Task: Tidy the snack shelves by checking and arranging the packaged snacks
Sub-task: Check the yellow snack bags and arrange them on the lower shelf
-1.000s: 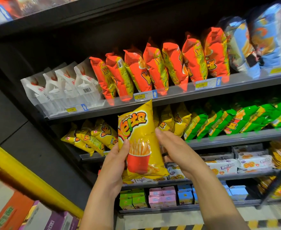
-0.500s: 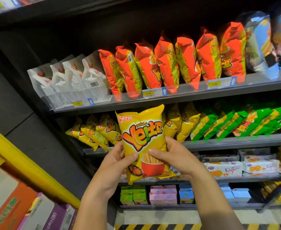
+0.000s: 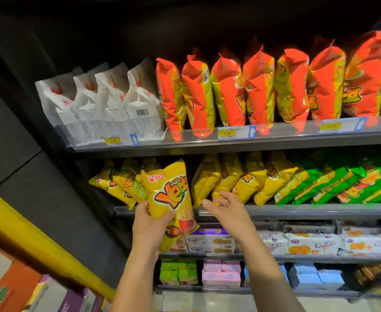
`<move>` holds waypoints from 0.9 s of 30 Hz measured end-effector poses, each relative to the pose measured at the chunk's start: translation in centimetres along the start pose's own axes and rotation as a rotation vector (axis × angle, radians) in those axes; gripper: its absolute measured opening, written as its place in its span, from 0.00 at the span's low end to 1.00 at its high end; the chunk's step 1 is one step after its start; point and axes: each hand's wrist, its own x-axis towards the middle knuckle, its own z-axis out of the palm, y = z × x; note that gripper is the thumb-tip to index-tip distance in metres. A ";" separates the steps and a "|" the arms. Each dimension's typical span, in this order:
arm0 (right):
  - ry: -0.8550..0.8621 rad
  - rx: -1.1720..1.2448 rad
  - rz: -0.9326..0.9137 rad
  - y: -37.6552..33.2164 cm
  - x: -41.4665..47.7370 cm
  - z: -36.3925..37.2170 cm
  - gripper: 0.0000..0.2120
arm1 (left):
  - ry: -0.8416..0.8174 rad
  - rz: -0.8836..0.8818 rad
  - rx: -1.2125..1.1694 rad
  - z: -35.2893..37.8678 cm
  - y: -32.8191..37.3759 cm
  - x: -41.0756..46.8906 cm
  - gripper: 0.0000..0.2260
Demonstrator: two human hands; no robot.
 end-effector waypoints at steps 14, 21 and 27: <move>0.527 -0.225 0.059 0.2 11.3 4.7 0.47 | 0.221 0.073 0.118 6.4 0.3 9.5 0.33; 0.667 -0.335 0.177 0.6 13.7 7.0 0.29 | 0.254 0.049 0.051 9.4 -1.6 11.8 0.33; 0.704 -0.321 0.168 0.9 14.2 7.6 0.25 | 0.258 0.039 0.032 10.7 -2.7 13.9 0.37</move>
